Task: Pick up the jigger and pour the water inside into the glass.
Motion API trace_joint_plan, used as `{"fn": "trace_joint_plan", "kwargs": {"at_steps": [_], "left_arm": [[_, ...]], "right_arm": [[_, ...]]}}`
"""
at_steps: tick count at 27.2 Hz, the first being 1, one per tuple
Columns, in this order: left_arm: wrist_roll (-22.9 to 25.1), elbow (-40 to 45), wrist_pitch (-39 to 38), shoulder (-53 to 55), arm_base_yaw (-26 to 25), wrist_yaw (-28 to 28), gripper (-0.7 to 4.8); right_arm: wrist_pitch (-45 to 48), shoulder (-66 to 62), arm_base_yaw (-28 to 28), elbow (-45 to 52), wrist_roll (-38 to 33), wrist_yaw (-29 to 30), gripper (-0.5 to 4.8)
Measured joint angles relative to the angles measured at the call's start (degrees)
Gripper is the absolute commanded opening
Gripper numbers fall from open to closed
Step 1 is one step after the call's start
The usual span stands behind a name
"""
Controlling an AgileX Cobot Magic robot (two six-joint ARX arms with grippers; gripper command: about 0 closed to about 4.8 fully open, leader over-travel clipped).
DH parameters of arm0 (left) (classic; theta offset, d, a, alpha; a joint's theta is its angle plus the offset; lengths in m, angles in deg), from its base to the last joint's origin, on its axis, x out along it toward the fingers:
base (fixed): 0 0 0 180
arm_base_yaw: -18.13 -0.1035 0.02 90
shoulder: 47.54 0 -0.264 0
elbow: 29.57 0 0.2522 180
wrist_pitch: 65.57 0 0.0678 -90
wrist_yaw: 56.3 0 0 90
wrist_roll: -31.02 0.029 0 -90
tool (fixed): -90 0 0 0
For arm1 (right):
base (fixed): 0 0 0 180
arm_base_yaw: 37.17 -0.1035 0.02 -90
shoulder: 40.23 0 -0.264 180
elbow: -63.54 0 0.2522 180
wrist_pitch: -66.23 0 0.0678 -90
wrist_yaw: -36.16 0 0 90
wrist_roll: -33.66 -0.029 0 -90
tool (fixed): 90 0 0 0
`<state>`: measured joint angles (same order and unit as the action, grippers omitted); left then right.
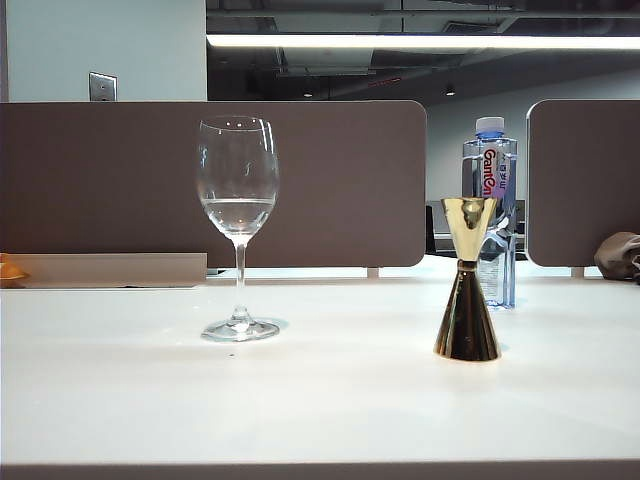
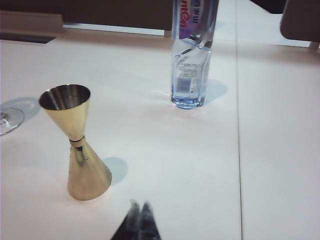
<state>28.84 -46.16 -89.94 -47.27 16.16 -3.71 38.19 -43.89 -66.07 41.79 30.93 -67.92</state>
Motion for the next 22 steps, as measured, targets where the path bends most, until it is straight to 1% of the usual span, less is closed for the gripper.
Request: {"fn": "trace_joint_plan", "kwargs": {"at_steps": [5, 11, 17, 22], "left_arm": [[0.0, 0.0, 0.02, 0.0, 0.0, 0.0, -0.05], [-0.02, 0.0, 0.02, 0.0, 0.0, 0.0, -0.05], [-0.02, 0.0, 0.0, 0.0, 0.0, 0.02, -0.05], [-0.02, 0.0, 0.0, 0.0, 0.0, 0.02, -0.05]], "right_arm": [[-0.2, 3.65, 0.17, 3.28, -0.11, -6.47, -0.05], [0.0, 3.61, 1.05, 5.29, -0.28, -7.98, -0.05], [1.57, 3.61, 6.51, 6.1, -0.28, -8.0, -0.05], [3.15, 3.61, 13.6, 6.51, -0.33, -6.1, -0.05]]}}
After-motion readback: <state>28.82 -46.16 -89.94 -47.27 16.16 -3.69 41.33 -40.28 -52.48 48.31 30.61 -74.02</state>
